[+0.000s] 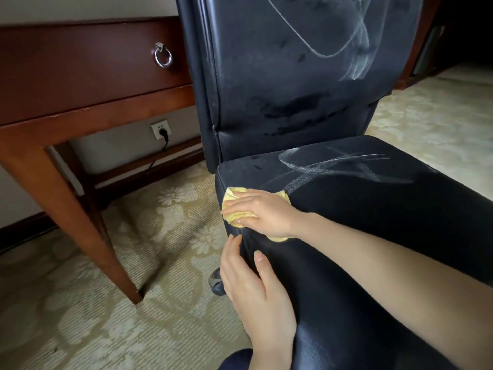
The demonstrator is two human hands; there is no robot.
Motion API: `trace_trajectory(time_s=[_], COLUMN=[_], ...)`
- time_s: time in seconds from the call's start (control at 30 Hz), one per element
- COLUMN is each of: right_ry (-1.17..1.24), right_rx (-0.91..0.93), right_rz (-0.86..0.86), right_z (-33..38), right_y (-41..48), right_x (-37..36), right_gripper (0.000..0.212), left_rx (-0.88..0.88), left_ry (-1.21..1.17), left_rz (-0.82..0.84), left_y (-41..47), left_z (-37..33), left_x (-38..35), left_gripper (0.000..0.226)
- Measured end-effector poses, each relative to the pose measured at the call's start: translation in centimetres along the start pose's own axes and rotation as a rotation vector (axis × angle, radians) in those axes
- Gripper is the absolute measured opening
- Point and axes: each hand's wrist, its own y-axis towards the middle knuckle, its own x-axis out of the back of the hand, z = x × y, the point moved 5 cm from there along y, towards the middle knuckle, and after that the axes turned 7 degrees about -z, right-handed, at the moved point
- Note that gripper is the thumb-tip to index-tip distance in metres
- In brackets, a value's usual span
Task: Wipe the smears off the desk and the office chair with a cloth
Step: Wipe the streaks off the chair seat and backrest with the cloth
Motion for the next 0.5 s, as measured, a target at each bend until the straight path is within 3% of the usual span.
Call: trace_trajectory(time_s=[0.2,0.37,0.5], right_ry=[0.059,0.002,-0.085], right_rx=[0.148,0.163,0.184], right_rz=[0.083,0.203,0.335], right_z=[2.0,1.0,-0.3], right_y=[-5.5,-10.5,-10.7], right_x=[1.6,2.8,3.9], right_gripper=[0.025,0.027,0.041], left_rx=[-0.027,-0.052,-0.04], left_ry=[0.079,0.275,0.443], left_rz=[0.052,0.173,0.271], left_y=[0.1,-0.1,-0.3], left_z=[-0.4,0.0,0.4], left_x=[0.0,-0.9,-1.4], left_gripper=[0.053,0.062,0.066])
